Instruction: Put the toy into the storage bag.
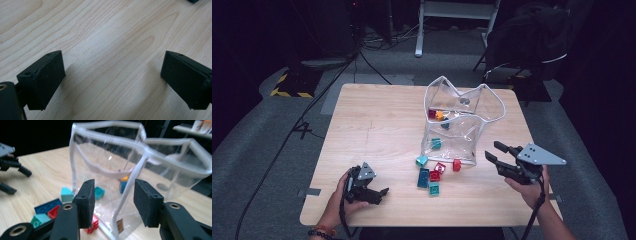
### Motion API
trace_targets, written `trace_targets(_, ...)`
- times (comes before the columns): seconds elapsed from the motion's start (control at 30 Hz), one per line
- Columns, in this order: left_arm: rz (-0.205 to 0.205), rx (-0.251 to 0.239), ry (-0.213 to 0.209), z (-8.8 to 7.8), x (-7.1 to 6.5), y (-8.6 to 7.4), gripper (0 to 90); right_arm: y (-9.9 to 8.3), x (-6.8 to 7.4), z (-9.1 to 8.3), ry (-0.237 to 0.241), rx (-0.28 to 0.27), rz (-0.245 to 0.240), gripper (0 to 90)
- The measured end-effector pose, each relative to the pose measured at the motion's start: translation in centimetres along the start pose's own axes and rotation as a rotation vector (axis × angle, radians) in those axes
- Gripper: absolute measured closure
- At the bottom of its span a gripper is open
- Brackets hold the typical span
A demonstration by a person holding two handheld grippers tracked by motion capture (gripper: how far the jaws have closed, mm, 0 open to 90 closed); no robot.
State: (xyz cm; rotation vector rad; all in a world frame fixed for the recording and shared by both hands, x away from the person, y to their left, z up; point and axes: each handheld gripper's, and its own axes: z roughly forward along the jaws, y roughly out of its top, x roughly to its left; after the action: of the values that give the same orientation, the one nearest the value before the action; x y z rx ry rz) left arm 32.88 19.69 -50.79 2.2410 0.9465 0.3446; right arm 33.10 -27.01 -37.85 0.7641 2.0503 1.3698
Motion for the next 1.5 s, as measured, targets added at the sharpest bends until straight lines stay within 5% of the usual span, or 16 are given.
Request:
trace_targets(0.7, 0.001, 0.000, 0.000, 0.0, 0.0, 0.0, 5.7, -5.7, 3.9, 8.1, 0.113, 0.201, -0.013, 48.6)
trace_targets(0.87, 0.000, 0.000, 0.000, 0.0, 0.0, 0.0, 5.7, -6.8, 4.5, 9.4, 0.115, 0.244, -0.029, 46.3)
trace_targets(1.5, 0.000, 0.000, 0.000, 0.0, 0.0, 0.0, 5.7, -8.5, 4.5, 12.2, 0.070, 0.318, 0.044, 40.9)
